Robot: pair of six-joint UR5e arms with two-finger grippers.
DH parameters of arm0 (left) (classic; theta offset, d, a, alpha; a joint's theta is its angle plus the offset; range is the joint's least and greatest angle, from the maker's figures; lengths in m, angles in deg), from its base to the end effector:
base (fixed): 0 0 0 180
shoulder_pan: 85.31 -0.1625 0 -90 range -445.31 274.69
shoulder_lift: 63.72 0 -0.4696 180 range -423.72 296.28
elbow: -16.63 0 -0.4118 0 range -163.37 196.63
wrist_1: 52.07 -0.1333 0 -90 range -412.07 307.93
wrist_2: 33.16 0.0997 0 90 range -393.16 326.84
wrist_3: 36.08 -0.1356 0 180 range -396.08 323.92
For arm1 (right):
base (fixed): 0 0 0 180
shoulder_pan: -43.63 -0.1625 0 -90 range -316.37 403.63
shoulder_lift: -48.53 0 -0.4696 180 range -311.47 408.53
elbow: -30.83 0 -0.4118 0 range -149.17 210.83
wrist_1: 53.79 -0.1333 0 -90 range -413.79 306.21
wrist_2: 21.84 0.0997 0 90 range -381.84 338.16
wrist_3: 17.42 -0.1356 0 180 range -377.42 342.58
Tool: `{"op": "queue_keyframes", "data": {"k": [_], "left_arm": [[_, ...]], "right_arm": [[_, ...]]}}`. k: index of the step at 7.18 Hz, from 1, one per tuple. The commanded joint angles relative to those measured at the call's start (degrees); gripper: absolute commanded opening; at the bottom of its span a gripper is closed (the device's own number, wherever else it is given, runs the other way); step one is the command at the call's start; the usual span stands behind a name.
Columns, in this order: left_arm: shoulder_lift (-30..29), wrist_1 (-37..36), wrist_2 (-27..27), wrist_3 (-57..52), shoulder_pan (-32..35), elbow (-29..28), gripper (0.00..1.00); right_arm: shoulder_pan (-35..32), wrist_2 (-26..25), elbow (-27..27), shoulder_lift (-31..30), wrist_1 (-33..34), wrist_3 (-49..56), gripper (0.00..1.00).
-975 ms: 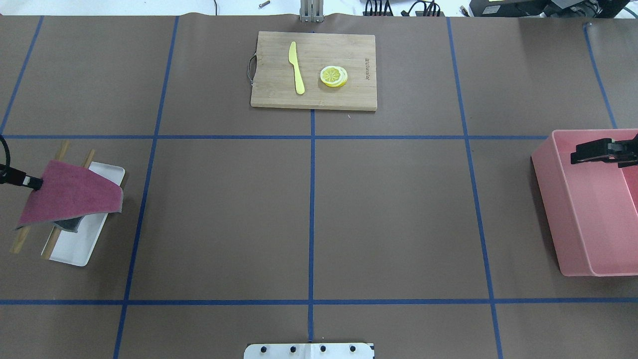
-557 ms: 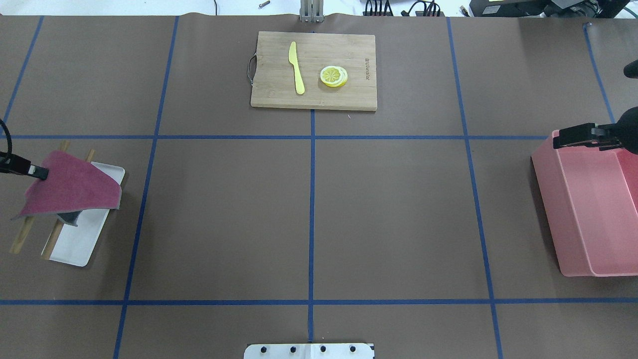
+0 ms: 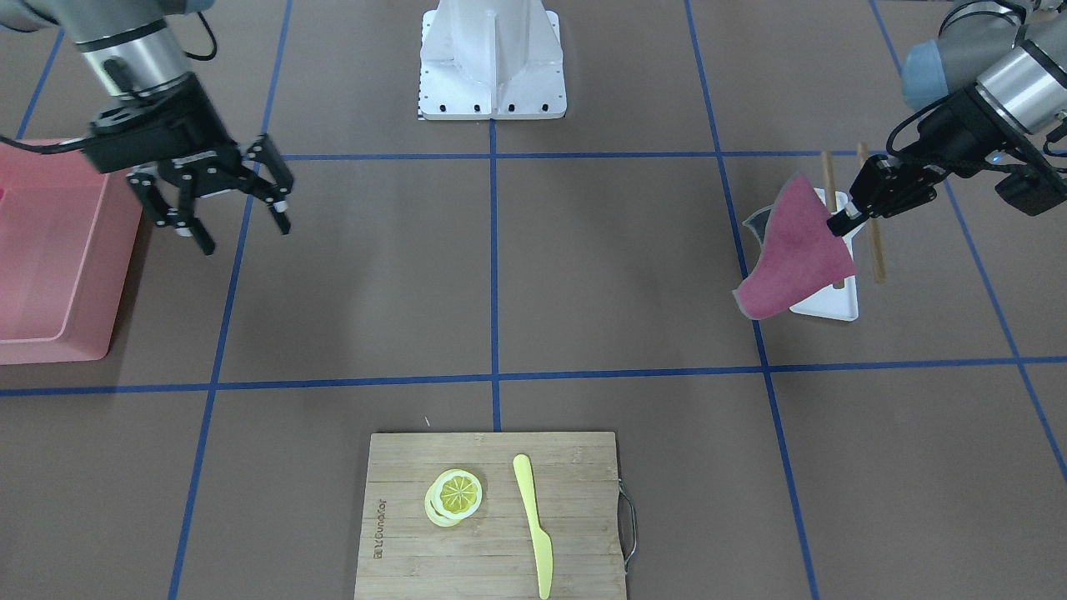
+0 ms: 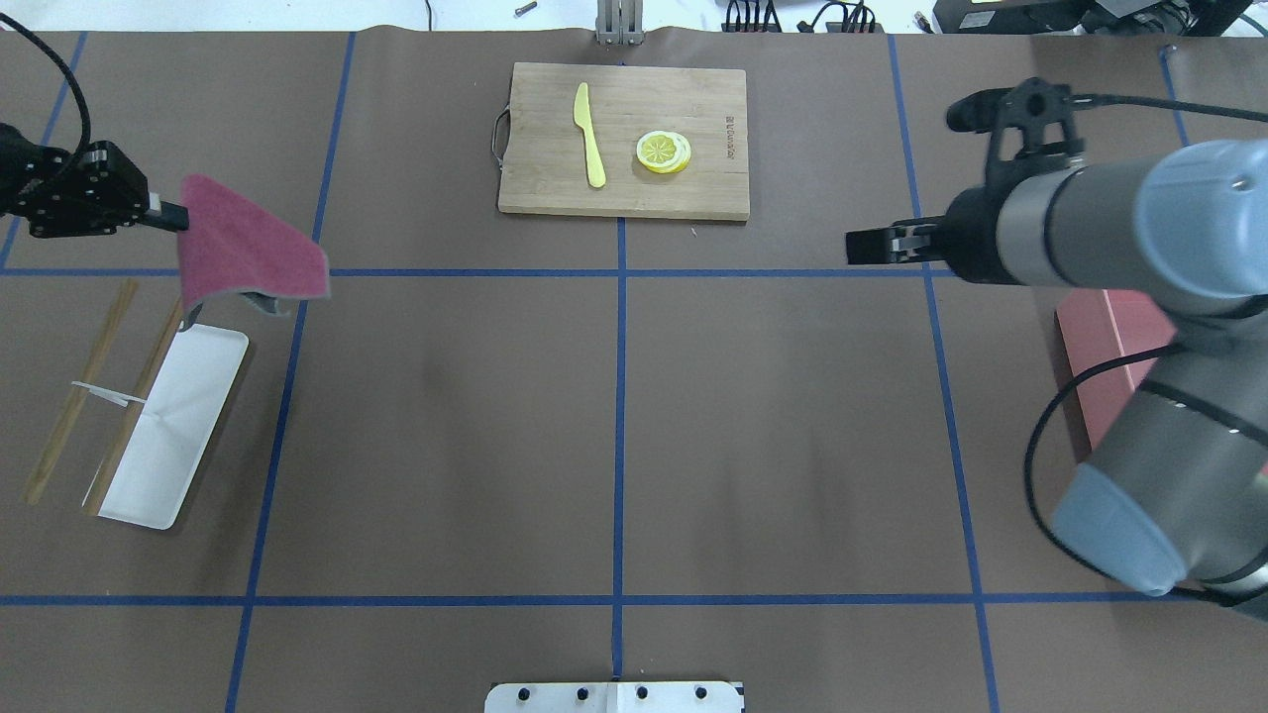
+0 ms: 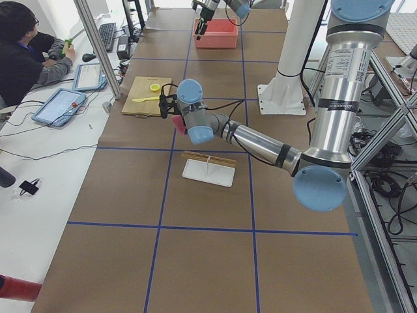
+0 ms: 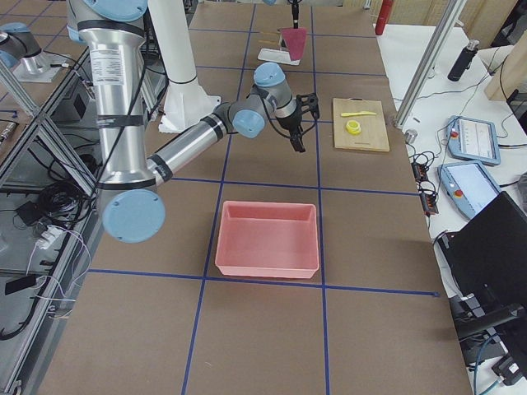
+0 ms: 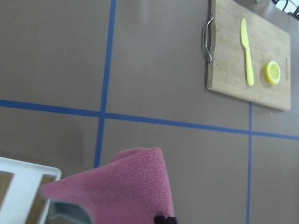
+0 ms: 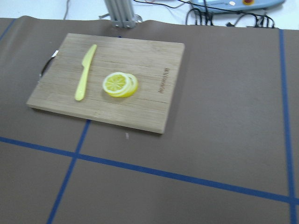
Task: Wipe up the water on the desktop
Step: 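Lift the pink cloth toward the table center while the right gripper approaches it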
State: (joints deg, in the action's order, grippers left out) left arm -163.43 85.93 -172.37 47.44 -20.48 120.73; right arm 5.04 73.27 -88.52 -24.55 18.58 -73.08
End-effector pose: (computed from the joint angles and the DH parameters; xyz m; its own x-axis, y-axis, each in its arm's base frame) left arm 0.2152 -0.5300 0.3921 0.1641 -0.1759 -0.9706 0.2685 0.9548 -0.1276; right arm -0.3828 -0.4606 0.2841 0.5991 -0.2407 0.7636 -0.2674 0.8388 0.4742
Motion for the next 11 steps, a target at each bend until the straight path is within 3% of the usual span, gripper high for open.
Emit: {"op": "queue_keyframes", "data": {"k": [1, 3, 5, 8, 11], "left_arm": [[-7.0, -0.2, 1.5, 14.2, -0.2, 0.2, 0.00], [-12.3, -0.2, 4.2, 23.7, -3.8, 0.3, 0.00], [-15.4, -0.2, 10.4, 28.7, -10.7, 0.4, 0.00], [-16.7, -0.2, 10.9, 34.0, -14.9, 3.0, 0.00], [-16.7, -0.2, 13.7, 34.0, -19.7, 3.7, 0.00]], "right_arm": [[13.7, -16.8, 3.3, 8.6, 0.1, -0.2, 0.98], [22.1, -29.8, 6.0, 11.3, 0.0, 0.6, 0.97], [25.8, -35.3, 9.4, 16.4, 0.0, 0.6, 0.87], [25.8, -35.7, 11.7, 18.6, -0.1, 2.2, 0.63], [25.8, -36.0, 11.7, 19.8, -0.2, 2.4, 0.57]]}}
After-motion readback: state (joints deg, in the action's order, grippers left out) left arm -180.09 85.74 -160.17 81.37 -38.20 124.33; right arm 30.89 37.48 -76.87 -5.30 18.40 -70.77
